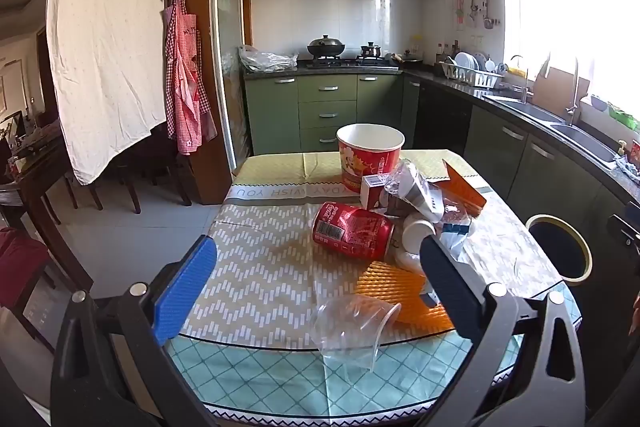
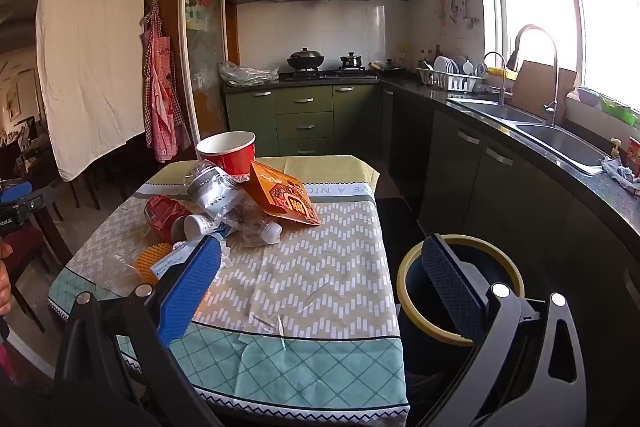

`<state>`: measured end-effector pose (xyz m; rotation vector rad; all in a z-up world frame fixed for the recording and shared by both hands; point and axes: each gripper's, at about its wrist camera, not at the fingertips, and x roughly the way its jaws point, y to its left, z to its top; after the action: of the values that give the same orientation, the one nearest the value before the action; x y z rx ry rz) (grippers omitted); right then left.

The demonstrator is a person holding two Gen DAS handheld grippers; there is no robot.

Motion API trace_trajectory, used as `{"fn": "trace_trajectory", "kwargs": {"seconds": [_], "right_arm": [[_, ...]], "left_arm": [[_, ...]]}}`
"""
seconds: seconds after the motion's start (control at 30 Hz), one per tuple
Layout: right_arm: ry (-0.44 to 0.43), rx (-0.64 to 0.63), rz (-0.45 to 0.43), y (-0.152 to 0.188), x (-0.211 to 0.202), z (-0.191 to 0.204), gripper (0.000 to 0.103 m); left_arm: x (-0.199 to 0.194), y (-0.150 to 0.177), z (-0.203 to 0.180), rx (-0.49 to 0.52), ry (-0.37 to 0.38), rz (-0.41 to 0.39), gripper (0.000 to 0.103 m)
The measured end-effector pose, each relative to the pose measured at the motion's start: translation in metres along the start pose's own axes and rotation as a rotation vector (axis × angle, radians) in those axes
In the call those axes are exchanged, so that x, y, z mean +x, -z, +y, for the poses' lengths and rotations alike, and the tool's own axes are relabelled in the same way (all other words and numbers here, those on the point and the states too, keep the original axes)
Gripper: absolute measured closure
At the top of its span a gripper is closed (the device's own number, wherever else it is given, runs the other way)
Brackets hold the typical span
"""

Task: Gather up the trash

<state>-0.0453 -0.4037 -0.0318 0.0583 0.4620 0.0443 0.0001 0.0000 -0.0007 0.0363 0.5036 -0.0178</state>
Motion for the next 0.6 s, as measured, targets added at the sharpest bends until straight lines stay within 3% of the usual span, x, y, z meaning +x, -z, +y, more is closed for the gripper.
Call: {"fn": "trace_trajectory", "kwargs": {"seconds": [0.6], "right_arm": [[-0.002, 0.002, 0.005, -0.0003, 0.0003, -0.0006, 0.004]], "left_arm": [[0.0049, 0.0001, -0.0047, 0.012, 0.006, 0.016, 0.006]]}}
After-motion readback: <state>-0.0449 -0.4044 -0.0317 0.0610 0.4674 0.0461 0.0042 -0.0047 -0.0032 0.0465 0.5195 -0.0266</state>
